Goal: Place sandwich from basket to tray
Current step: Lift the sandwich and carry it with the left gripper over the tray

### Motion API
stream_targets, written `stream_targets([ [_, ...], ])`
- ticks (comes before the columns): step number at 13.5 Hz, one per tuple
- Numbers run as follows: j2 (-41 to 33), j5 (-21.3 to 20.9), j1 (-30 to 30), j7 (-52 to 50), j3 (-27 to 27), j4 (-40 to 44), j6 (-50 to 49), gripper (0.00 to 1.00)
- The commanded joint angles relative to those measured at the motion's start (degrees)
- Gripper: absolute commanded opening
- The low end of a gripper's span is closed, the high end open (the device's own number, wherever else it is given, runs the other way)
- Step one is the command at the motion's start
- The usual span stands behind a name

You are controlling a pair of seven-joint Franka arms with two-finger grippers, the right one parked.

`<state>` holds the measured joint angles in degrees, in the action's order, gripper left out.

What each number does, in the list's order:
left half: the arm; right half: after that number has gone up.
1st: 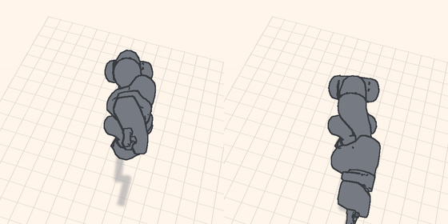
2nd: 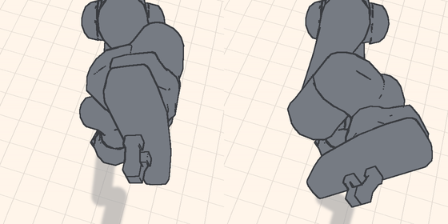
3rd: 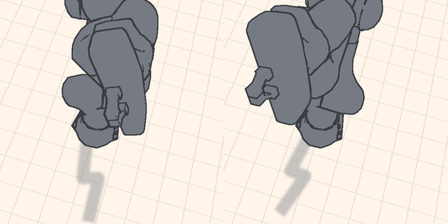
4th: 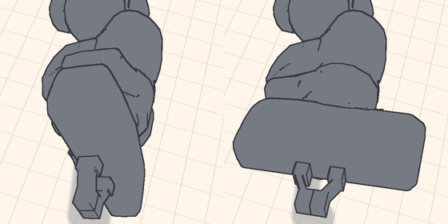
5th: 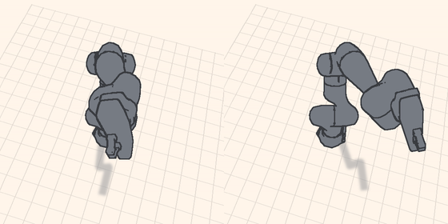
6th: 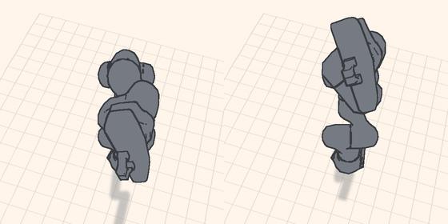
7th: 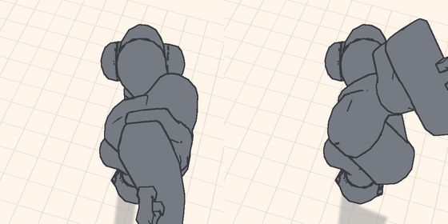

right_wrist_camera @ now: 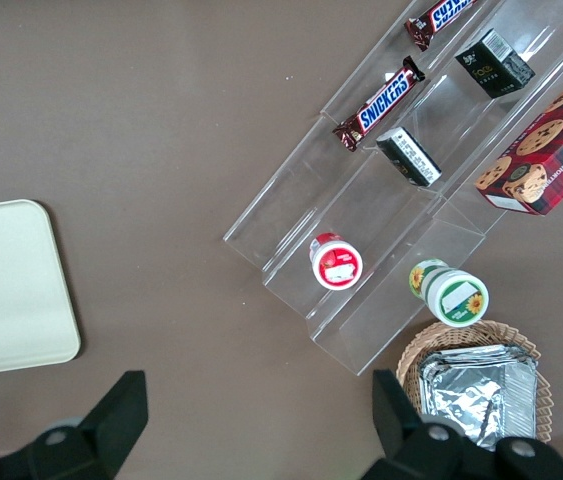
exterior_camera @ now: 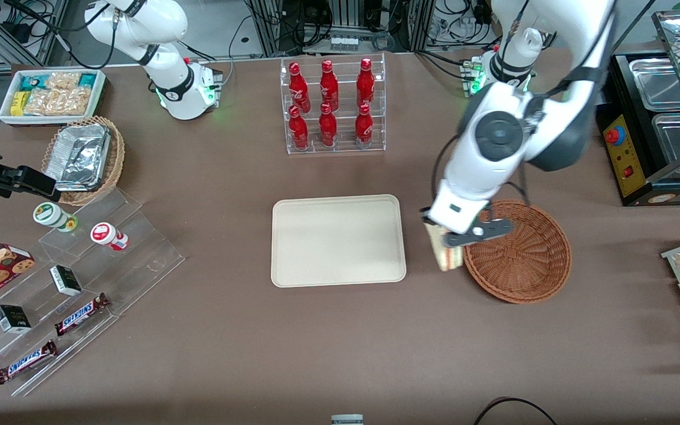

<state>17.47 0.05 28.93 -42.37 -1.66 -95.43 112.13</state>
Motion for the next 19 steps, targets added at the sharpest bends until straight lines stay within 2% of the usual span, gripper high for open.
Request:
stream_targets([
  [1, 7.29, 0.12, 4.8, -2.71, 0.79, 7.96, -1.12, 0.04],
  [5, 16.52, 0.12, 11.13, -6.92, 0.79, 16.22, 0.36, 0.04],
  [10, 21.54, 0.12, 16.24, -8.26, 0.79, 17.3, 6.95, 0.04],
  [19, 27.96, -0.58, 18.27, -6.24, 0.79, 17.56, 10.48, 0.04],
])
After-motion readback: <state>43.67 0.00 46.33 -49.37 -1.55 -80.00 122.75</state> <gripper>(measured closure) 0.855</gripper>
